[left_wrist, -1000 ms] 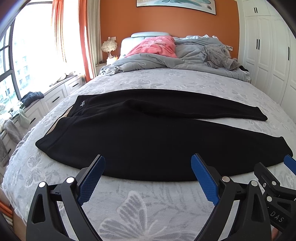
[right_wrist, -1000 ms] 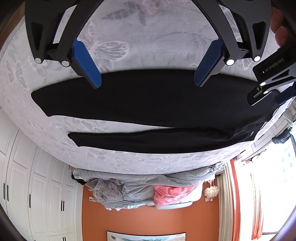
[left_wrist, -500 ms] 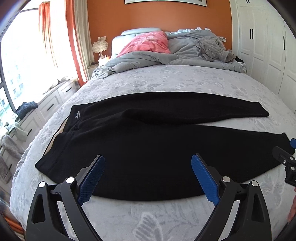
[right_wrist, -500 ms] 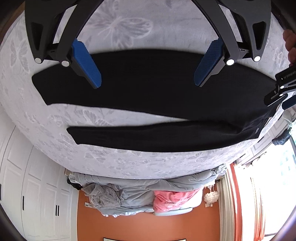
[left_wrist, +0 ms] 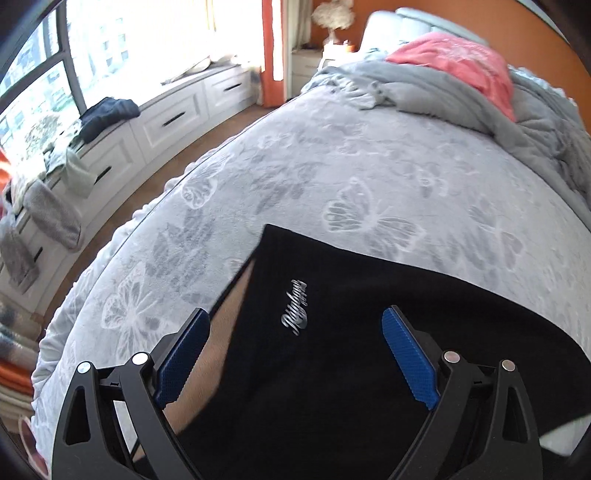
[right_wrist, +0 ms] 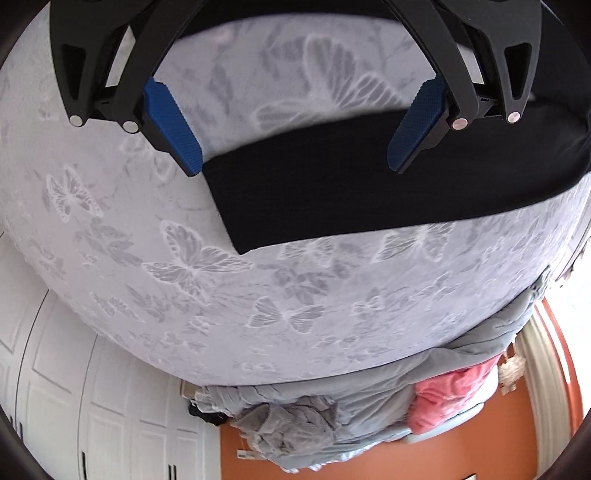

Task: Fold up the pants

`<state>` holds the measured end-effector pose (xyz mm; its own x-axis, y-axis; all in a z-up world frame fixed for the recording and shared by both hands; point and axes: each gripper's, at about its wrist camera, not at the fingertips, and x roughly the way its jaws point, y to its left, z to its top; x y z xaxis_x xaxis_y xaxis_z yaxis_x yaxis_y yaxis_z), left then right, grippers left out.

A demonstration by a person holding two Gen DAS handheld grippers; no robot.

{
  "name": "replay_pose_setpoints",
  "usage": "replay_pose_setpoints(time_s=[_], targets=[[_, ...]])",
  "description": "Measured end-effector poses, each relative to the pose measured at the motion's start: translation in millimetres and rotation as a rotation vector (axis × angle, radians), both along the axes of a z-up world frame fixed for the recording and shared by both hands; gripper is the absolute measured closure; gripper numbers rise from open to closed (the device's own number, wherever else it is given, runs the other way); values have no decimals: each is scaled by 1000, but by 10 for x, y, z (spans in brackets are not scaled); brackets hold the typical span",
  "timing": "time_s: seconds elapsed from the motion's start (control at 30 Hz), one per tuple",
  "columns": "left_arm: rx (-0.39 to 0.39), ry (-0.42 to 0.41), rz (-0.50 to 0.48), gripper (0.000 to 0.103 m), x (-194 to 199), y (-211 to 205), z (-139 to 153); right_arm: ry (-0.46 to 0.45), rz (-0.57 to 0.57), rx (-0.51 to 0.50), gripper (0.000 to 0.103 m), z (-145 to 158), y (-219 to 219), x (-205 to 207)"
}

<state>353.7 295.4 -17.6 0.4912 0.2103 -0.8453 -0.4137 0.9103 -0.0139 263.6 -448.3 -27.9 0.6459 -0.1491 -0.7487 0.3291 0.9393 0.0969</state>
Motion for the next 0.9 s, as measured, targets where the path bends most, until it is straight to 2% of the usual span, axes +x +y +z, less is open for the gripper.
replay_pose_setpoints(time_s=[0.1,0.2,0.3,0.37,0.4,0.43,0.47,0.53,0.57,0.6,0.73,0.83,0.9], targets=[[14,28,86,11,303,298,-303,29,-55,39,5,-214,-373,348],[-10,92,70,11,578,348,-601,51,-86,71,5,-422,-587,612],[-27,105,60,17,703,291,-771,86,-72,73,5,-598,-639,853],[-31,59,65,29,721,288,-746,111,-71,52,5,-675,-633,963],[-45,57,59,42,738,304,-735,102,-64,46,10,-688,-615,992],[-55,50,62,60,740,327,-712,88,-52,41,42,-683,-587,1002],[-52,46,67,71,737,354,-681,94,-47,44,67,-686,-572,1021],[-59,47,39,83,716,353,-601,88,-43,44,95,-639,-550,990],[-51,35,26,87,684,338,-533,64,-23,71,96,-578,-543,950],[-56,12,9,96,629,318,-444,32,-20,65,96,-465,-520,867],[-75,-87,-40,97,202,281,99,-98,27,79,96,61,-448,426],[-99,-144,-97,96,-285,264,513,-163,83,44,96,431,-334,-6],[-82,-167,-127,96,-678,250,718,-195,114,15,96,625,-272,-379]])
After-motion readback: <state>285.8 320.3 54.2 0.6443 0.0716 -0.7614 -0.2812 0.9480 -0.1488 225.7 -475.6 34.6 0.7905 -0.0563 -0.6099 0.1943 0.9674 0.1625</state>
